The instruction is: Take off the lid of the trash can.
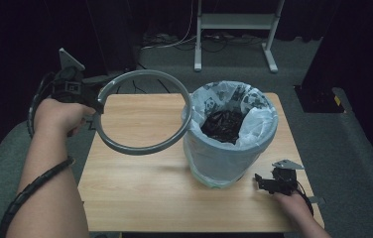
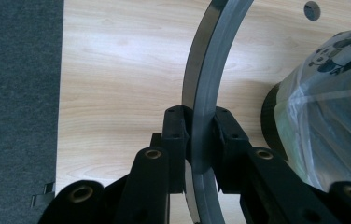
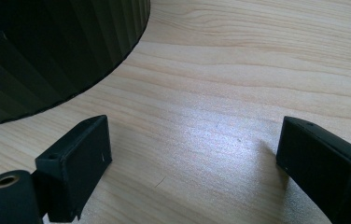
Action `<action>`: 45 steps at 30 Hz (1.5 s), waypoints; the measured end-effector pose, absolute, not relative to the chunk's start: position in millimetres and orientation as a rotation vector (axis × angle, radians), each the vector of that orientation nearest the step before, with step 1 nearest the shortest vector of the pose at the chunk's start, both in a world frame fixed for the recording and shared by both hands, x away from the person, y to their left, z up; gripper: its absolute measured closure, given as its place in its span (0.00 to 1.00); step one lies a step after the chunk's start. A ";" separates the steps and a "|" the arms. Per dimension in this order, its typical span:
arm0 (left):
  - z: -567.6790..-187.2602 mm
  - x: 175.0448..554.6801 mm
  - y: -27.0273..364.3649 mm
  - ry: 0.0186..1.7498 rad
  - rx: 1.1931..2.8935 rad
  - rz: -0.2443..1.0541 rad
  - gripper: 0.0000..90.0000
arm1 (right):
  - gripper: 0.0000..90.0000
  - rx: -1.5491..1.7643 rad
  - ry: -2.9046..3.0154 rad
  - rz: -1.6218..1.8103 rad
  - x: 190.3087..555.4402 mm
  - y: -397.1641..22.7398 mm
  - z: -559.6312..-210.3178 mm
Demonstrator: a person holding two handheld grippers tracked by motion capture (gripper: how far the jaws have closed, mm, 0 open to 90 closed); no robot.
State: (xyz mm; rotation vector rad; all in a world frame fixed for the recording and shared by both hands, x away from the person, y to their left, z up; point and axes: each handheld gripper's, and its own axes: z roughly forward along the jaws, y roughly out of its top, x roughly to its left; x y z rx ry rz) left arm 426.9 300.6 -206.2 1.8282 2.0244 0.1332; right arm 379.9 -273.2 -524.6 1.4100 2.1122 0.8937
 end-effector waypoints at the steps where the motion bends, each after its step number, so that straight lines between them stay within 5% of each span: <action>1: -207.2 426.4 301.8 2.025 1.820 0.137 0.85 | 0.11 1.410 2.112 0.893 379.9 -273.2 -524.6; 22: -230.4 421.0 323.2 2.057 1.779 0.146 0.85 | 0.11 1.409 2.112 0.896 379.9 -273.2 -524.7; 45: -302.0 427.7 321.5 2.069 1.842 0.115 0.85 | 0.11 1.406 2.113 0.898 380.4 -273.2 -524.8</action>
